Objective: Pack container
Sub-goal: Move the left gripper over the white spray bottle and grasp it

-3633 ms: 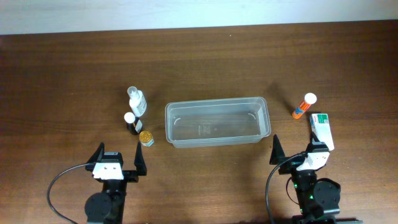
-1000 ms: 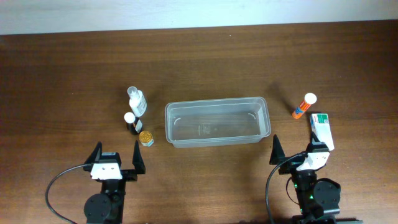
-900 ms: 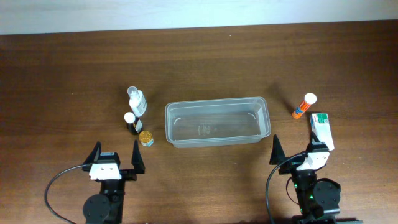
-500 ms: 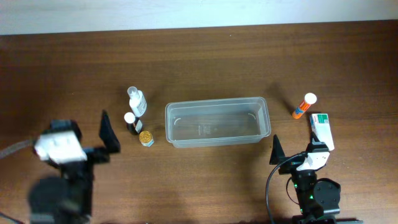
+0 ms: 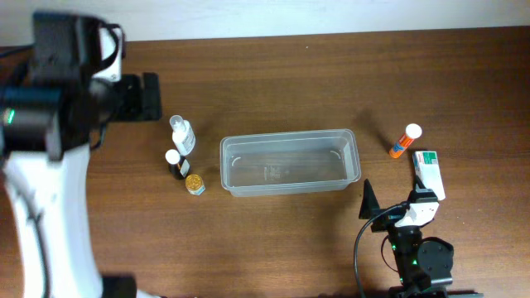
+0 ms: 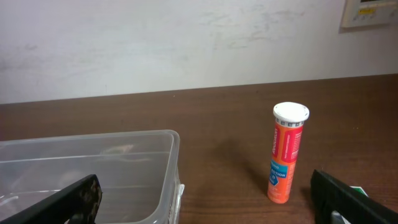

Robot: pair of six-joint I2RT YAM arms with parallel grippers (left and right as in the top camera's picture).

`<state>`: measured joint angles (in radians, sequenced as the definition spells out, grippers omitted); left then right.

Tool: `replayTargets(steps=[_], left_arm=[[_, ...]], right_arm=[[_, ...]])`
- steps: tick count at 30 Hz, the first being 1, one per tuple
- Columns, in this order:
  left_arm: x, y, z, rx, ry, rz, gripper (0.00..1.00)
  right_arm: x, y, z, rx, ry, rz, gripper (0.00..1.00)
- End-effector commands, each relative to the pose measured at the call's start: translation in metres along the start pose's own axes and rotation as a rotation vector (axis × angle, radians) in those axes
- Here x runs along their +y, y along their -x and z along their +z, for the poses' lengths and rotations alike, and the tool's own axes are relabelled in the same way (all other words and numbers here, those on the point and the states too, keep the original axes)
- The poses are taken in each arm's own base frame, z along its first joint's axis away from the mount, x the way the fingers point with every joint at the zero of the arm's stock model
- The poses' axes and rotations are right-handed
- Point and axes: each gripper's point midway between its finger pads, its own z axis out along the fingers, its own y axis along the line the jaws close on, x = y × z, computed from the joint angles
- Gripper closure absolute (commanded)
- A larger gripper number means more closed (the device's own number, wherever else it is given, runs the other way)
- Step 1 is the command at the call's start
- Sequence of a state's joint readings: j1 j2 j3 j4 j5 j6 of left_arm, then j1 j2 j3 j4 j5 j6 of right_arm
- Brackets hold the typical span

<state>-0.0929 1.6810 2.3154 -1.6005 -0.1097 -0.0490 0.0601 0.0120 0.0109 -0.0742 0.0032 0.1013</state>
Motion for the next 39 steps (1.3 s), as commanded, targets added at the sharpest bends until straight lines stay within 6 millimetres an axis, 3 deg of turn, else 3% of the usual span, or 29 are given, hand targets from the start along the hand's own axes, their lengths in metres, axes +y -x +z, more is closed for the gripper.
replayTargets(steps=[1, 11, 15, 18, 22, 25, 32, 39], left_arm=[[-0.014, 0.005, 0.030, 0.084, -0.063, 0.000, 0.00], [-0.022, 0.009, 0.120, 0.224, -0.052, 0.047, 0.01], [-0.026, -0.008, 0.160, 0.345, -0.054, 0.085, 0.27], [-0.028, -0.023, 0.187, 0.432, -0.057, 0.111, 0.37], [-0.034, -0.037, 0.213, 0.503, -0.089, 0.155, 0.42], [-0.046, -0.041, 0.220, 0.520, -0.152, 0.145, 0.43], [-0.047, -0.040, 0.223, 0.512, -0.161, 0.179, 0.43], [-0.049, -0.054, 0.224, 0.569, -0.164, 0.185, 0.42]], right_arm=[[-0.001, -0.004, 0.000, 0.009, -0.004, -0.005, 0.02], [0.000, -0.004, 0.000, 0.009, -0.004, -0.005, 0.02], [0.000, -0.004, 0.000, 0.009, -0.004, -0.005, 0.02], [-0.001, -0.004, 0.000, 0.009, -0.004, -0.005, 0.02], [-0.001, -0.004, 0.000, 0.009, -0.004, -0.005, 0.02], [-0.001, -0.004, 0.000, 0.009, -0.004, -0.005, 0.02], [0.000, -0.004, 0.000, 0.009, -0.004, -0.005, 0.02], [-0.001, -0.004, 0.000, 0.009, -0.004, -0.005, 0.02]])
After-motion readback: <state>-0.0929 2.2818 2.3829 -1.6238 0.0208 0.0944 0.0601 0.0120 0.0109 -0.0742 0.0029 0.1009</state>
